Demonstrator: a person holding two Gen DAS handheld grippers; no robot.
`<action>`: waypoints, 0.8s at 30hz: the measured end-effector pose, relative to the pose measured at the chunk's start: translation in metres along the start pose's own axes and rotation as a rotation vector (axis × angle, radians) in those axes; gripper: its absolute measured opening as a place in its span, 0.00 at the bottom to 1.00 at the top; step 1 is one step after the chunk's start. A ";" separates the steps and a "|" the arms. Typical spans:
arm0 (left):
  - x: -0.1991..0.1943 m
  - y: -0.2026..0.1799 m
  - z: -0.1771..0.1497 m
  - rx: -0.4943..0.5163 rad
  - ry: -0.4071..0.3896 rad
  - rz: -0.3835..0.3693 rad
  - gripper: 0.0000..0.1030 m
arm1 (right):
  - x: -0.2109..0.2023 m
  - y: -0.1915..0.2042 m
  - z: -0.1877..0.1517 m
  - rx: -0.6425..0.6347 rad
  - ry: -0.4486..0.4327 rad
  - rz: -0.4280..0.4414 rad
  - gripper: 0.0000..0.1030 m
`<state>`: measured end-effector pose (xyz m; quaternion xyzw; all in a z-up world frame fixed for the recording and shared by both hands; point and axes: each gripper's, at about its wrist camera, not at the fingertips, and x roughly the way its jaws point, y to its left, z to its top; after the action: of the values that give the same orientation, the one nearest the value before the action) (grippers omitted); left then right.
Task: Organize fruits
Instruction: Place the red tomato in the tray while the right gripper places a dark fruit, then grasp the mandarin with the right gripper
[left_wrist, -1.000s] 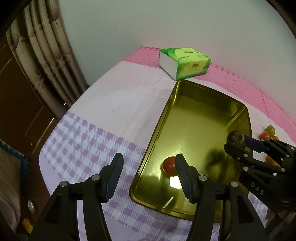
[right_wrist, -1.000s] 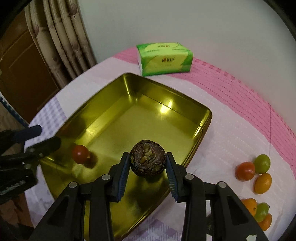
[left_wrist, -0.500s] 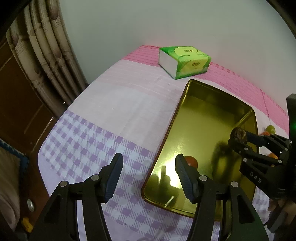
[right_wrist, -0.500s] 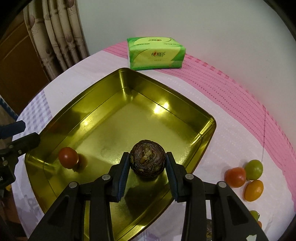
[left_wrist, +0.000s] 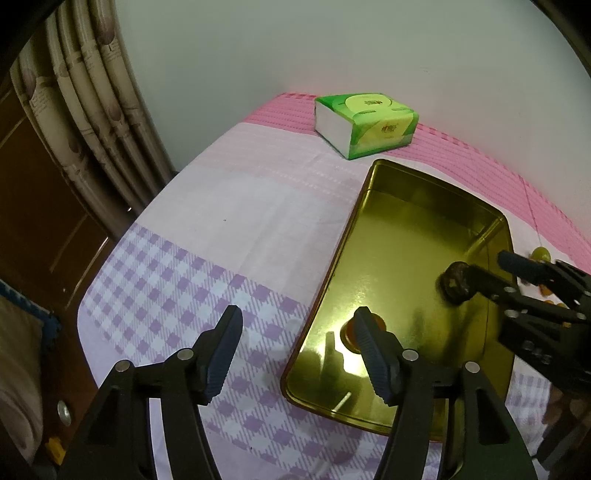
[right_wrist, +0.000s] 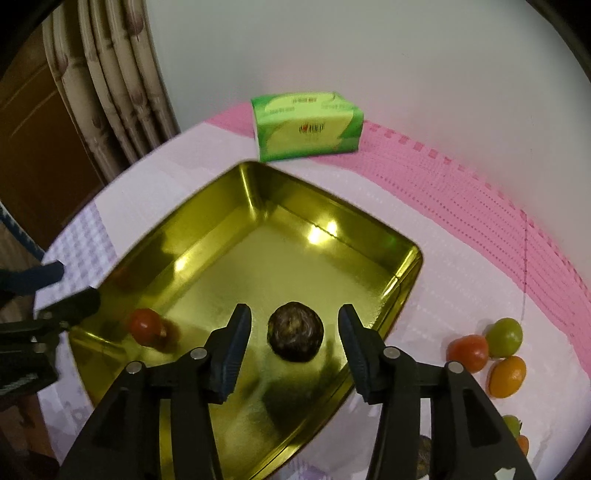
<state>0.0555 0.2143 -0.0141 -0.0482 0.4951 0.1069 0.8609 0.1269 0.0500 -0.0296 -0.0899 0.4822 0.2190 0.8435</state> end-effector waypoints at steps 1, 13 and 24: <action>0.000 0.000 0.000 0.000 -0.001 -0.004 0.62 | -0.006 -0.002 -0.001 0.011 -0.013 0.006 0.46; -0.003 0.002 0.001 -0.016 -0.023 -0.003 0.65 | -0.079 -0.083 -0.069 0.151 -0.077 -0.112 0.47; -0.023 -0.024 -0.010 0.000 -0.031 -0.025 0.66 | -0.086 -0.167 -0.146 0.273 -0.007 -0.233 0.47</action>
<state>0.0412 0.1863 0.0003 -0.0529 0.4811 0.0968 0.8697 0.0522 -0.1759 -0.0422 -0.0289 0.4910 0.0526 0.8691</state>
